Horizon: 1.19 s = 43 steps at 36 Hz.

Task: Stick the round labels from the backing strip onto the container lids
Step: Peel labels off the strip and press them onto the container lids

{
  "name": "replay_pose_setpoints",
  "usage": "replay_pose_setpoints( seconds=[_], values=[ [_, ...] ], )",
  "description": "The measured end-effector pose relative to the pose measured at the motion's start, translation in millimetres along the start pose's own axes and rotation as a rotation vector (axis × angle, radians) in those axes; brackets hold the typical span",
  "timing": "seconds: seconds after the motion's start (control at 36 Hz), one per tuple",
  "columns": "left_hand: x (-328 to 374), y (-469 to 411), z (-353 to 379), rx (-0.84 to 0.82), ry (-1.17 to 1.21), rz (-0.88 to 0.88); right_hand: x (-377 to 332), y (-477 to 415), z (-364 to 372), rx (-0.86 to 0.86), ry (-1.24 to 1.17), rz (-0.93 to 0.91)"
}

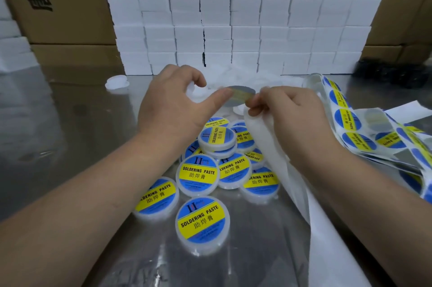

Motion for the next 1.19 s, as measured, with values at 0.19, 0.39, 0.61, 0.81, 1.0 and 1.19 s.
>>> replay_pose_setpoints(
  seconds=[0.19,0.39,0.61,0.81,1.0,1.19],
  values=[
    [16.0,0.7,-0.7,-0.034,-0.051,0.103,6.7,-1.0,-4.7,0.053,0.046,0.084],
    [12.1,-2.2,8.1,-0.104,-0.166,0.086,6.7,-2.2,-4.0,0.051,0.092,0.086],
    [-31.8,-9.8,9.1,-0.102,-0.063,-0.281,5.0,-3.3,-15.4,0.140,0.028,0.077],
    [-46.9,-0.1,13.9,-0.001,0.638,-0.690,-1.1,0.6,-2.5,0.061,-0.054,0.045],
    [-50.5,1.9,31.4,0.002,0.817,-0.773,-4.6,2.1,8.8,-0.044,-0.115,0.030],
    [-46.4,4.7,42.1,-0.030,0.995,-0.791,-3.1,3.3,17.3,-0.128,-0.115,0.043]
  ],
)
Point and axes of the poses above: each hand's wrist, its own y-axis away from the middle knuckle, its own z-axis out of the palm, x = y × z, the point moved 9 cm from there along -y, towards the middle knuckle, and after that the axes turned 12 degrees about y, right-handed, at the moved point
